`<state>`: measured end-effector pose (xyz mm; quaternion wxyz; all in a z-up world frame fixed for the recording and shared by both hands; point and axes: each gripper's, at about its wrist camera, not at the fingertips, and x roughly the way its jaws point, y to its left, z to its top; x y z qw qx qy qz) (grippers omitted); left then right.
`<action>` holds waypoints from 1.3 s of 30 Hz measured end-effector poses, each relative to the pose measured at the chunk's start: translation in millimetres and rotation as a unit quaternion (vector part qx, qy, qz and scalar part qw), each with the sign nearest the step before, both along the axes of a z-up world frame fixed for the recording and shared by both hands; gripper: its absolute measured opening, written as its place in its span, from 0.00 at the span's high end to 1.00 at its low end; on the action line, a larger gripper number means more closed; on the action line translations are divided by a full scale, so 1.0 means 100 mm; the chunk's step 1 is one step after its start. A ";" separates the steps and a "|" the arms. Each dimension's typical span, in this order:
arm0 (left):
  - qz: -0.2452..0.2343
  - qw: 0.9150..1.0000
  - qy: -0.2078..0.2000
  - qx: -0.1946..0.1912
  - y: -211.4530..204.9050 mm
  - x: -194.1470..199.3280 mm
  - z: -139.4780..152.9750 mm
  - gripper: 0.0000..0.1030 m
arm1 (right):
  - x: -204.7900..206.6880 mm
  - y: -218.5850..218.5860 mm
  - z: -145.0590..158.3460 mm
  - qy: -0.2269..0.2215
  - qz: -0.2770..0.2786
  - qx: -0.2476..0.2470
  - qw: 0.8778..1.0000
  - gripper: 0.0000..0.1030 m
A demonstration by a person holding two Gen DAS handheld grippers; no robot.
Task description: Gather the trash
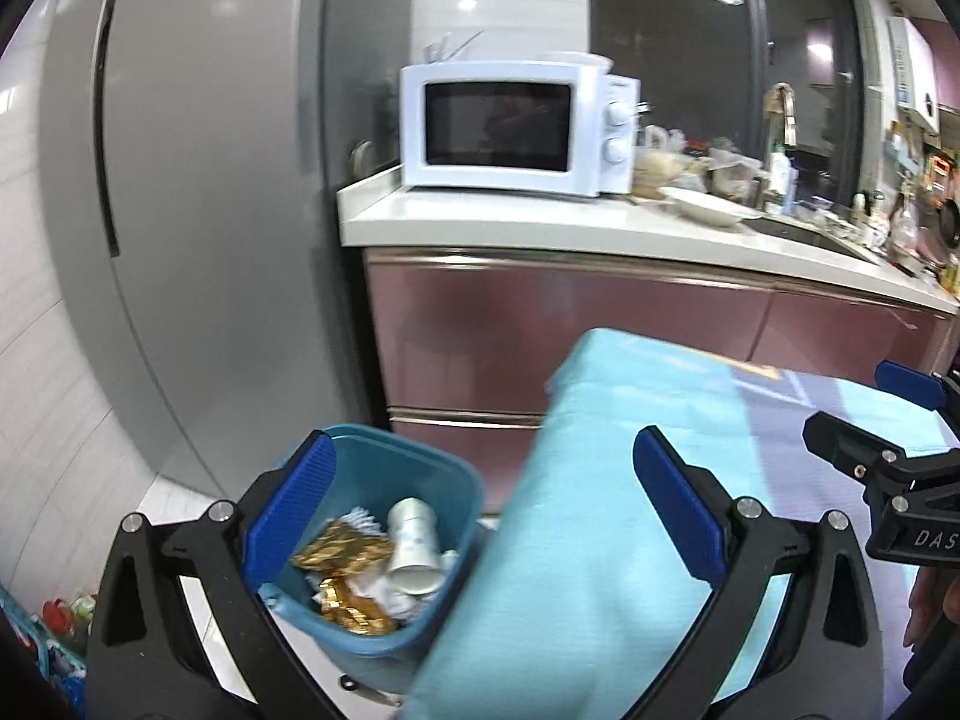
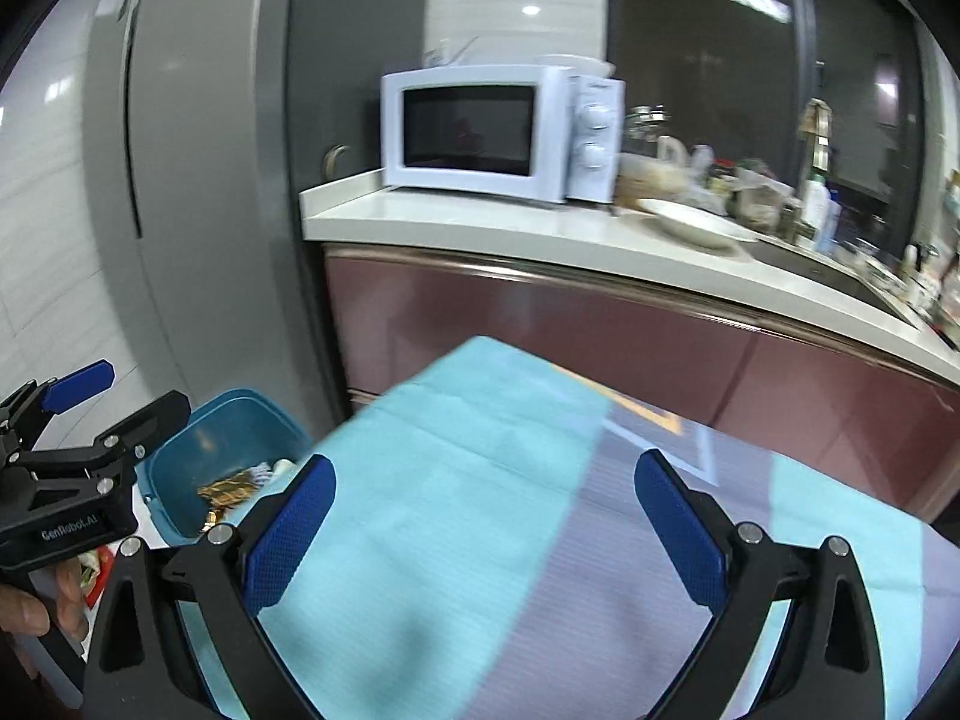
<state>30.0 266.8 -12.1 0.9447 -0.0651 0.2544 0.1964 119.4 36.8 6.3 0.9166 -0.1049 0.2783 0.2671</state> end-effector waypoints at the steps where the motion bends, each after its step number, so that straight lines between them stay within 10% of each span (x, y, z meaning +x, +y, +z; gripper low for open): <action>1: -0.005 1.000 -0.002 0.000 -0.06 0.01 0.02 0.05 | -0.01 -0.11 0.01 -0.004 -0.009 0.001 1.000 0.06; 22: -0.125 0.989 -0.068 0.034 -1.74 -0.03 0.18 0.05 | -0.49 -1.81 0.03 -0.078 -0.186 0.029 0.979 0.06; 39: -0.160 0.983 -0.084 0.043 -2.06 -0.14 0.14 0.05 | -0.90 -2.31 0.06 -0.138 -0.259 0.049 0.955 0.06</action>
